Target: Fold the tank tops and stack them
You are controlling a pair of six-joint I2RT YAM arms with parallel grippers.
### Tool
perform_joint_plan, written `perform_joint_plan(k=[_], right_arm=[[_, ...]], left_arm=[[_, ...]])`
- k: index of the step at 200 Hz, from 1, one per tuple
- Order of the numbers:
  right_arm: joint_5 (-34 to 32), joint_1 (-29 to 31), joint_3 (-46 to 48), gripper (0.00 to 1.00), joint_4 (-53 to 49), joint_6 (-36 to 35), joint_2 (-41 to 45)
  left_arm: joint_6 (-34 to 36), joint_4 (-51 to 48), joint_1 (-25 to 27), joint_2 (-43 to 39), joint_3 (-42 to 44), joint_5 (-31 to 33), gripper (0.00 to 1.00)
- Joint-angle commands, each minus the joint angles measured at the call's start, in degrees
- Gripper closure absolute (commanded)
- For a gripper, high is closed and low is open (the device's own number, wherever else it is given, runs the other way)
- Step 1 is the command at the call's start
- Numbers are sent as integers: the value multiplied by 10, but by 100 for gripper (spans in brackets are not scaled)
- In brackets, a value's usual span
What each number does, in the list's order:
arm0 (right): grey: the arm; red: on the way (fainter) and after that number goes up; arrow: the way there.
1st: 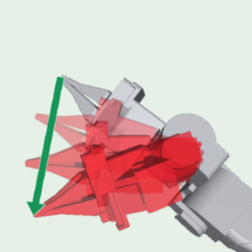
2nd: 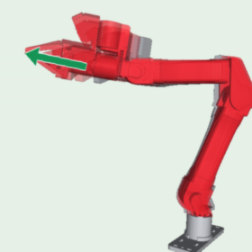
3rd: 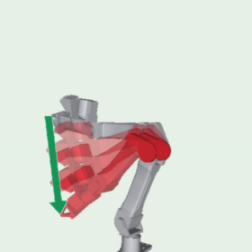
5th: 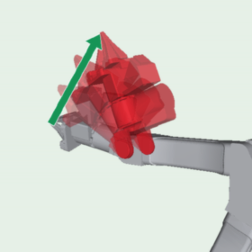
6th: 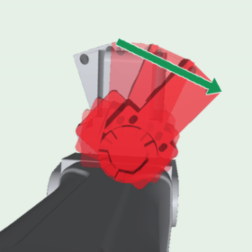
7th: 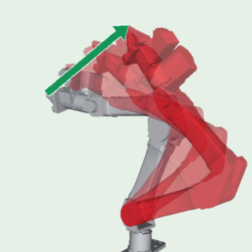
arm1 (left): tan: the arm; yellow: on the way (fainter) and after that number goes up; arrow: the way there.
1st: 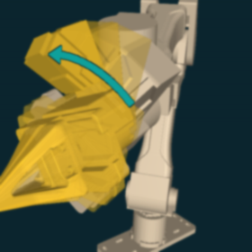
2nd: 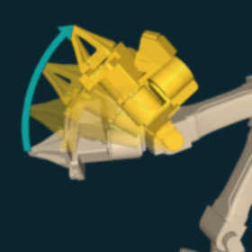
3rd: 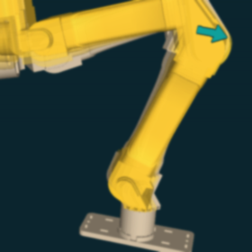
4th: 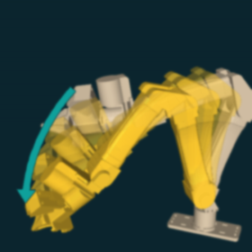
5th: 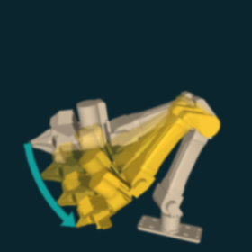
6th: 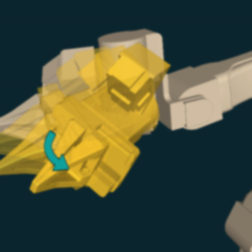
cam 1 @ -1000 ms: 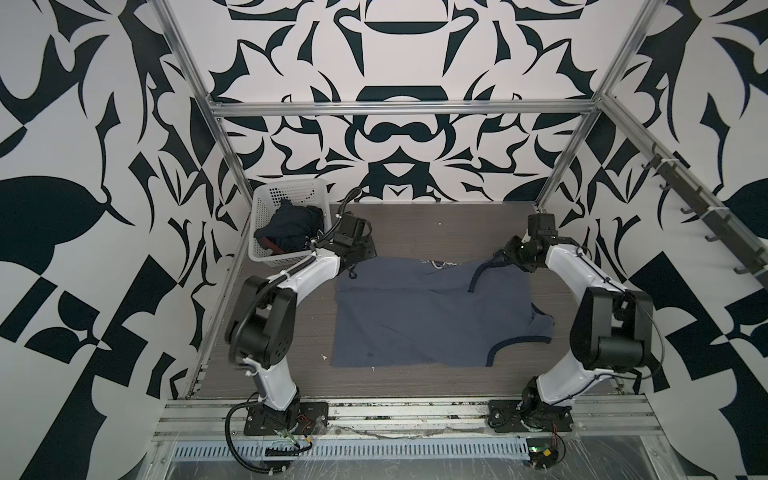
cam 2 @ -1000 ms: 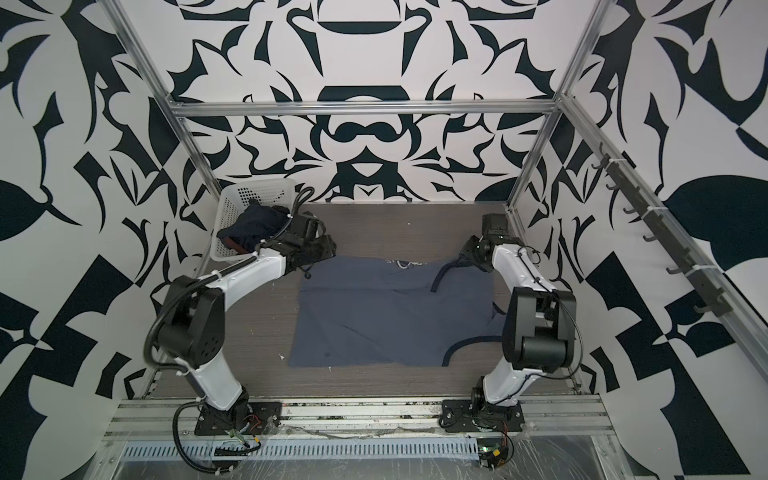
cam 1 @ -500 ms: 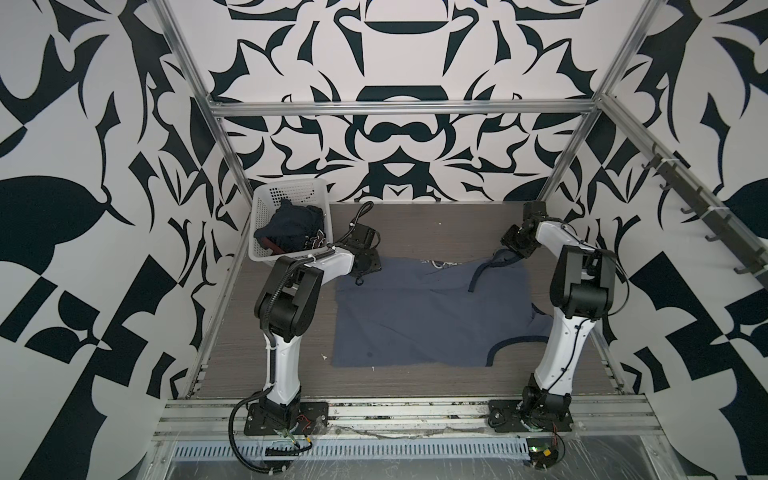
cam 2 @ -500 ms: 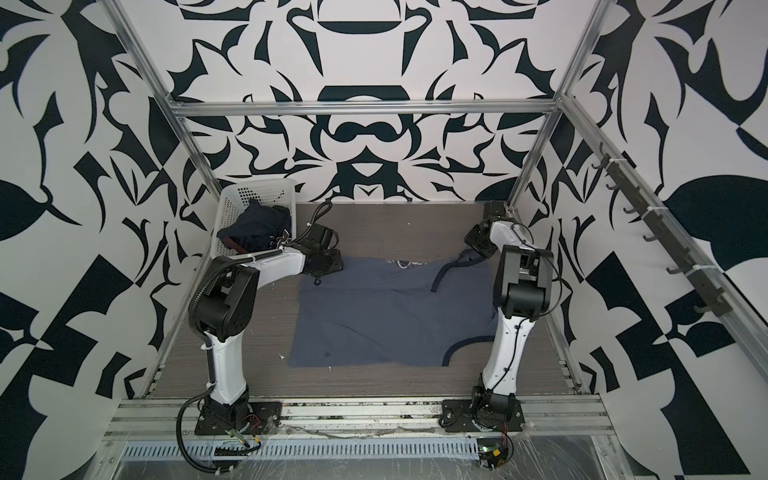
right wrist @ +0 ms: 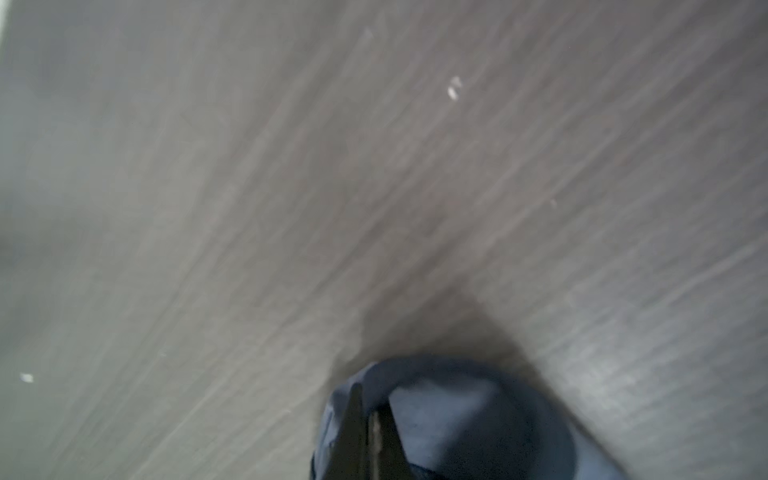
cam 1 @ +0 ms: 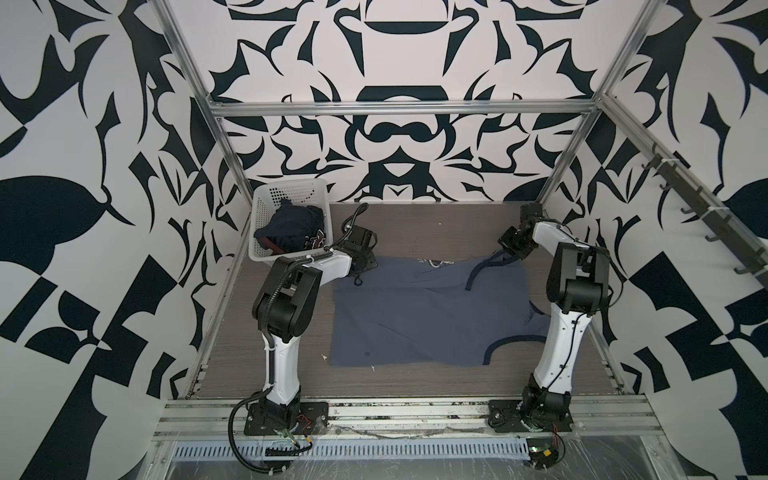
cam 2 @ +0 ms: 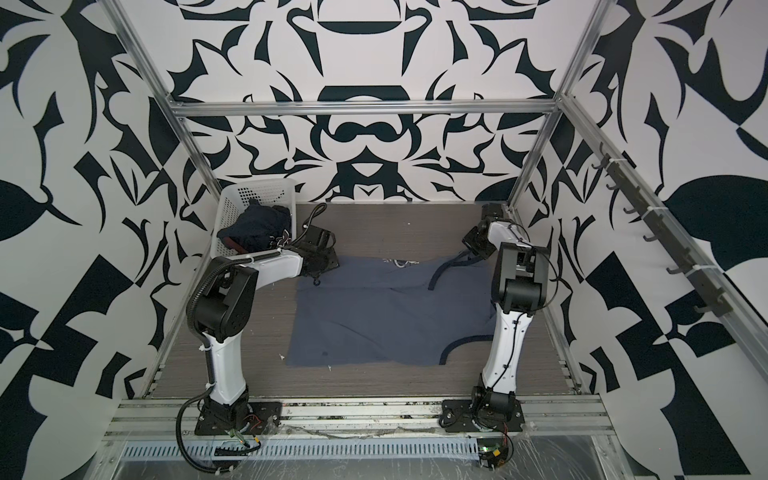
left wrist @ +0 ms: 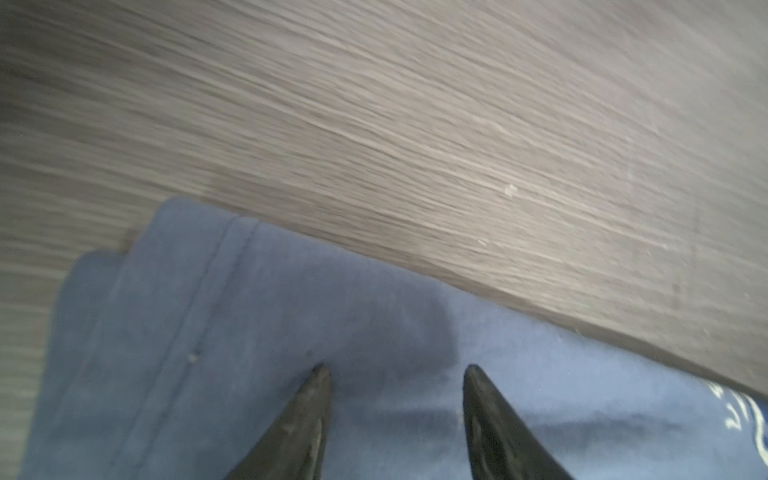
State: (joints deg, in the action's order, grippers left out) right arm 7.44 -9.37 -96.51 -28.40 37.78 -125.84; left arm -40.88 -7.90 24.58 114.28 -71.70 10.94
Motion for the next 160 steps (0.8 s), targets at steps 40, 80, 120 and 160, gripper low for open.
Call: perform_joint_plan(k=[40, 80, 120, 160], right_arm=[[50, -3, 15, 100, 97, -8, 69], [115, -3, 167, 100, 225, 7, 129], [79, -16, 290, 100, 255, 4, 205], [103, -61, 327, 100, 299, 22, 194]], left_arm=[[-38, -54, -39, -21, 78, 63, 45], [-24, -34, -38, -21, 82, 15, 45], [-17, -29, -36, -35, 99, 4, 45], [-9, -26, -27, -45, 109, 5, 42]])
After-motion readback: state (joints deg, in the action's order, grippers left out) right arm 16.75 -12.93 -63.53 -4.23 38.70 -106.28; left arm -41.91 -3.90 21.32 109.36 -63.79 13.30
